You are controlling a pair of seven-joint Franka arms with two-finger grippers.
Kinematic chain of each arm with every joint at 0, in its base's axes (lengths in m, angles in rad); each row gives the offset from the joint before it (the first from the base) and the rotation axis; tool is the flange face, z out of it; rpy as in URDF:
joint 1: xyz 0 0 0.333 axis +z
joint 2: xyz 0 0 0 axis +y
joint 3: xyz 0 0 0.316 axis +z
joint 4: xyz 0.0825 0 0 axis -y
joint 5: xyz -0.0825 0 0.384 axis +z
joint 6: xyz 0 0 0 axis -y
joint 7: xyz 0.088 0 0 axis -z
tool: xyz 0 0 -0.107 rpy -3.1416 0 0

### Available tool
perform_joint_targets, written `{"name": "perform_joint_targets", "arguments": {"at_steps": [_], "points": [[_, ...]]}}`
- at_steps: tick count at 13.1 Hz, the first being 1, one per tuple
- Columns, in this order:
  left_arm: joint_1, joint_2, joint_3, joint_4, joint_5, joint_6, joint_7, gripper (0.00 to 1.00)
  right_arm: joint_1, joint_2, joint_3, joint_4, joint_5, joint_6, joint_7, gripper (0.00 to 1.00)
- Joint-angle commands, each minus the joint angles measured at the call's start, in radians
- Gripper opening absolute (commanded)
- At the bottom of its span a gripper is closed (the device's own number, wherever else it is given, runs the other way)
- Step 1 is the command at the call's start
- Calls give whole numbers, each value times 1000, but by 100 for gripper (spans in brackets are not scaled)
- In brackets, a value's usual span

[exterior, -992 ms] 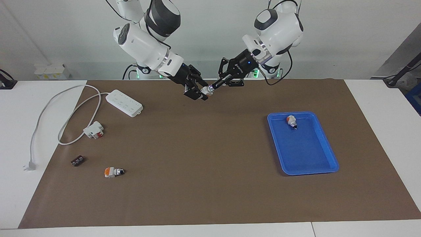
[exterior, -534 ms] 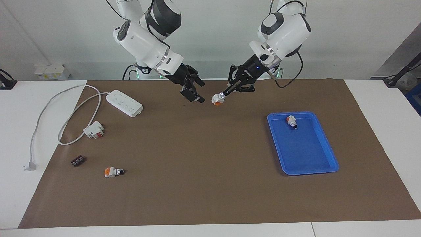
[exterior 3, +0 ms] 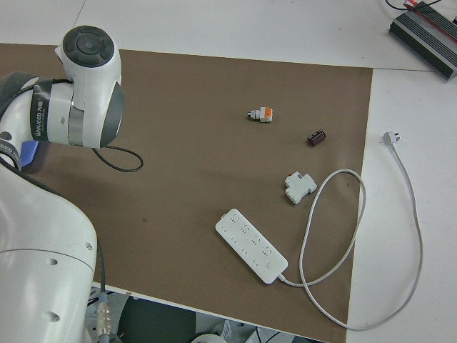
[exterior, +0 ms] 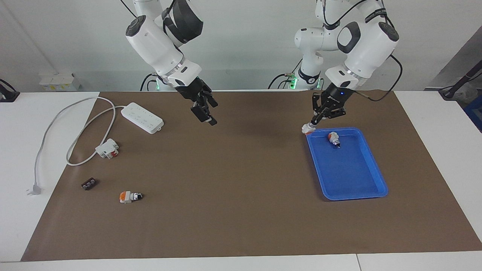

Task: Turn and place switch with both arms
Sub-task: 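Lower the switch into the blue tray with the left gripper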

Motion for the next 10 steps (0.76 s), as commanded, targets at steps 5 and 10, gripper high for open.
{"name": "perform_joint_targets", "arguments": {"at_steps": [5, 10], "points": [[130, -1, -16, -67, 255, -33, -65, 0, -116, 65, 8, 221, -331, -264, 328, 100], [176, 78, -16, -107, 308, 52, -173, 0, -168, 69, 8, 238, -402, -284, 790, 100]]}}
